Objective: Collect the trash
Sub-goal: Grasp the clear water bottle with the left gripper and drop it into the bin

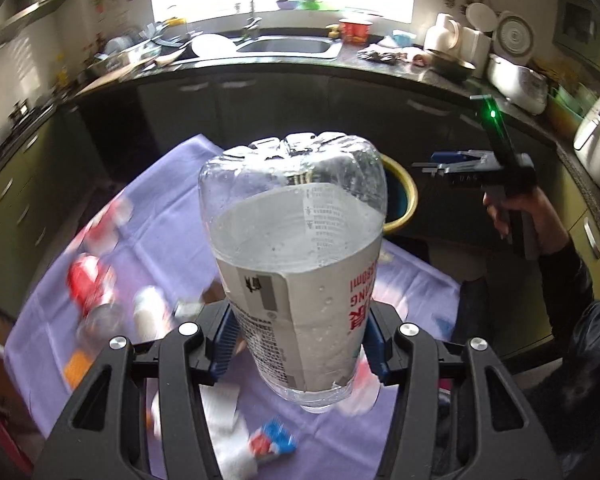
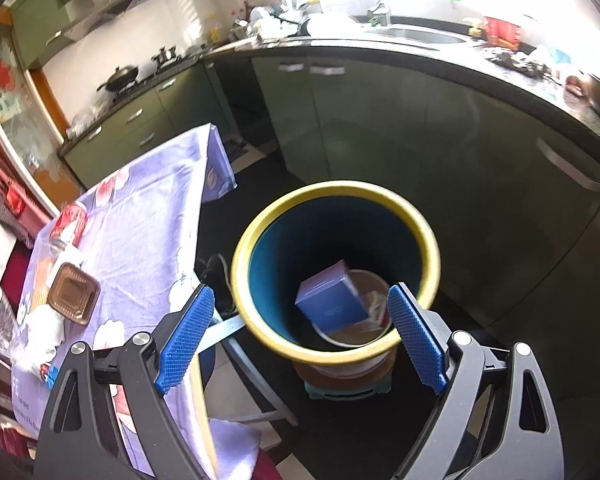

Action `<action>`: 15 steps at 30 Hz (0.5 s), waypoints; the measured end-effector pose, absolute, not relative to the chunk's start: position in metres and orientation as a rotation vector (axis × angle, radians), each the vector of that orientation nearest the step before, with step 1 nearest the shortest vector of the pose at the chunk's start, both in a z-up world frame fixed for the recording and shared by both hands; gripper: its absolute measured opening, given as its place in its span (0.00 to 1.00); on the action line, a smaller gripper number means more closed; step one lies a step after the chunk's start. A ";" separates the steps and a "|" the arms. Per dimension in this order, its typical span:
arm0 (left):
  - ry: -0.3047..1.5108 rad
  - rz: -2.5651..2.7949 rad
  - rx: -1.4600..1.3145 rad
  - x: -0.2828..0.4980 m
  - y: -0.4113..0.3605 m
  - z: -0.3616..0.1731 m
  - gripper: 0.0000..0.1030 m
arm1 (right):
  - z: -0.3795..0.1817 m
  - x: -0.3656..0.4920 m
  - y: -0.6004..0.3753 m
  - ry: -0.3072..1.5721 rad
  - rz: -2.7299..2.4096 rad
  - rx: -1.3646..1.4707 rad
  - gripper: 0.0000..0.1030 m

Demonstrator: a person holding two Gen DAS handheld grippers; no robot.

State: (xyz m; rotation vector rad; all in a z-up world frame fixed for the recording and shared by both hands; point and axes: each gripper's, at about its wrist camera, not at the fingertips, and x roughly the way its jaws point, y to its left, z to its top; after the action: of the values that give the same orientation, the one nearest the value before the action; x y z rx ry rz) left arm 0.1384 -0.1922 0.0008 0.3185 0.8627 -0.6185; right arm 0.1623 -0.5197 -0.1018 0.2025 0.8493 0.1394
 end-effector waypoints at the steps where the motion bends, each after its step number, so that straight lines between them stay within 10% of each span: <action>1: 0.856 -0.639 0.334 0.147 -0.207 0.002 0.49 | -0.101 0.160 -0.527 0.841 0.130 0.211 0.85; 15: 0.846 -0.837 0.444 0.248 -0.421 -0.050 0.49 | -0.118 0.139 -0.599 0.863 0.031 0.309 0.85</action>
State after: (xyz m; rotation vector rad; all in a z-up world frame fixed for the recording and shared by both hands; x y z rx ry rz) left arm 0.2484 -0.4206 -0.0505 0.4437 0.8465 -0.8375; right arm 0.1387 -0.5991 -0.1181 0.3094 0.8634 0.0312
